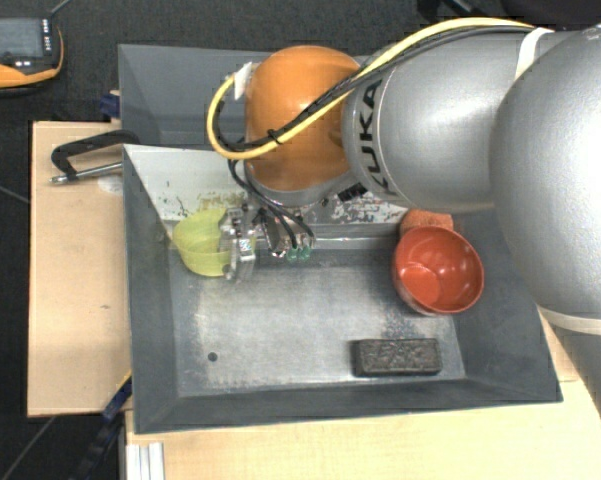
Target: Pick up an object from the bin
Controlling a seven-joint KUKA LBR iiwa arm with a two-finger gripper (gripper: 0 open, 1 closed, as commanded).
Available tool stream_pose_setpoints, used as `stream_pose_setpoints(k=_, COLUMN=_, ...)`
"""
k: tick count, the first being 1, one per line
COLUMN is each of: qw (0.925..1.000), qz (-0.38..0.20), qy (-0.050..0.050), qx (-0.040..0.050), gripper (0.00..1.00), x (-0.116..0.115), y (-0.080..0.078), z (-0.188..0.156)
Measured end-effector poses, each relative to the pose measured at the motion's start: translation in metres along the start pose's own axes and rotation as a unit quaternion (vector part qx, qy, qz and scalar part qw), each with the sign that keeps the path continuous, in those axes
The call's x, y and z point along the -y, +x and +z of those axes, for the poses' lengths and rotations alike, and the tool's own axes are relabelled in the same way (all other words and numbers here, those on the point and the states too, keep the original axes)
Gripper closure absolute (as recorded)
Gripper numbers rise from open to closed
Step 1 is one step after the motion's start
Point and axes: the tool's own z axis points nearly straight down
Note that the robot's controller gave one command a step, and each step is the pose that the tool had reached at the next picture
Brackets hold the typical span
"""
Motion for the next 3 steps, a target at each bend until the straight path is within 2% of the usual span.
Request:
stream_pose_setpoints(k=1, qw=0.9865, qz=-0.164, qy=0.0, qx=0.0004, gripper=1.0, x=0.027, y=0.003, z=0.017)
stream_pose_setpoints(k=2, qw=0.983, qz=-0.184, qy=-0.001, qx=0.0092, gripper=1.0, x=-0.011, y=-0.014, z=-0.1)
stream_pose_setpoints(k=3, qw=0.9997, qz=-0.022, qy=-0.003, qx=0.0089, gripper=1.0, x=-0.023, y=0.013, z=-0.073)
